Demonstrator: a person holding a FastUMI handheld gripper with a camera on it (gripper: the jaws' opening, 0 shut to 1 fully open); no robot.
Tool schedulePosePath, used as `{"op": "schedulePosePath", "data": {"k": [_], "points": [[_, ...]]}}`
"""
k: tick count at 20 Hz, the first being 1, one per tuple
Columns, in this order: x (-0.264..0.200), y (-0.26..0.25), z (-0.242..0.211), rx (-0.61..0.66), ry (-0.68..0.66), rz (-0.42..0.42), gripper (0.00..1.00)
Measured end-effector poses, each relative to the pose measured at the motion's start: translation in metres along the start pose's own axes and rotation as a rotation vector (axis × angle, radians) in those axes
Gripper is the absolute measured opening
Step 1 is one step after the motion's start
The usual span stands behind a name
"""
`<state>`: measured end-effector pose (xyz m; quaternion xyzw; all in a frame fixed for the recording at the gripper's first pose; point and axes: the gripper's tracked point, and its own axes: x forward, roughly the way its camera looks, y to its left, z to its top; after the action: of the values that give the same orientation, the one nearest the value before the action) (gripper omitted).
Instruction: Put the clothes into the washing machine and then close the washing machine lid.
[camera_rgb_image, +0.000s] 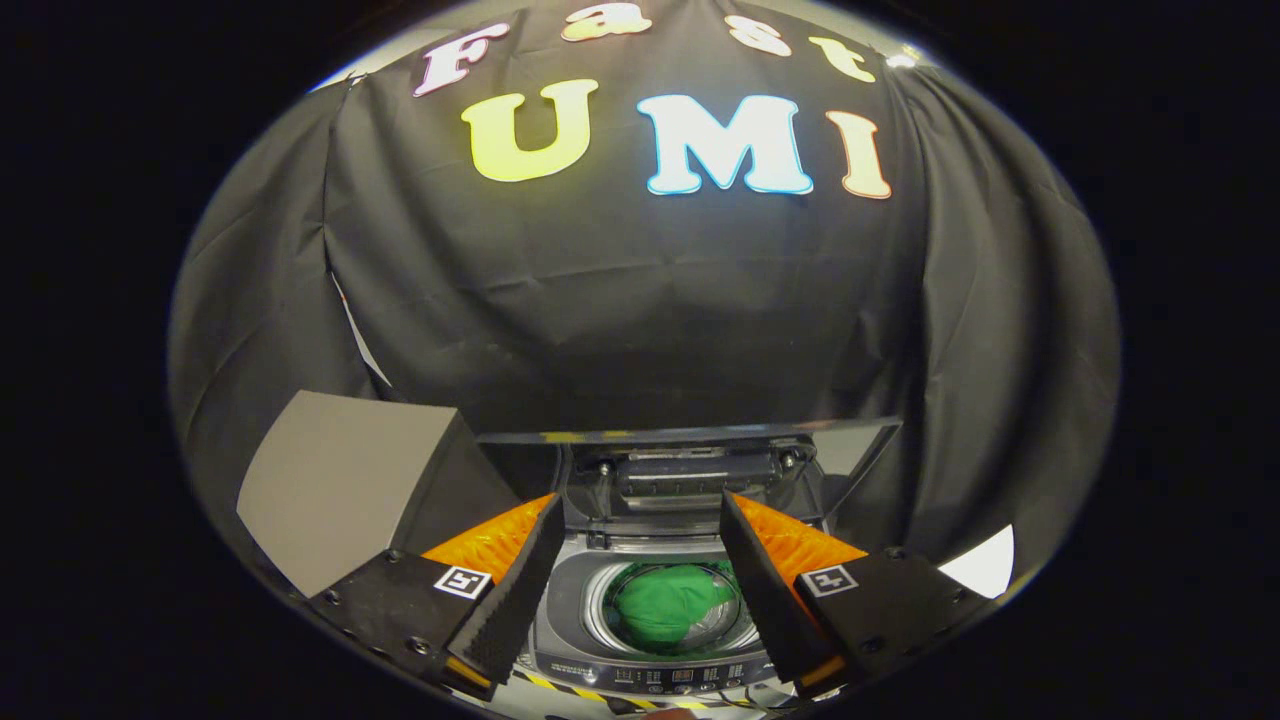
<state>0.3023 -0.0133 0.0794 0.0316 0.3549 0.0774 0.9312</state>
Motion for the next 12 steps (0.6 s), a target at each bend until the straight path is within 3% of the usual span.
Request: {"op": "schedulePosePath", "data": {"k": [6, 12], "points": [[0.012, -0.002, 0.044, -0.003, -0.028, -0.014, 0.97], [0.047, -0.01, 0.056, 0.011, -0.003, -0.039, 0.97]]}}
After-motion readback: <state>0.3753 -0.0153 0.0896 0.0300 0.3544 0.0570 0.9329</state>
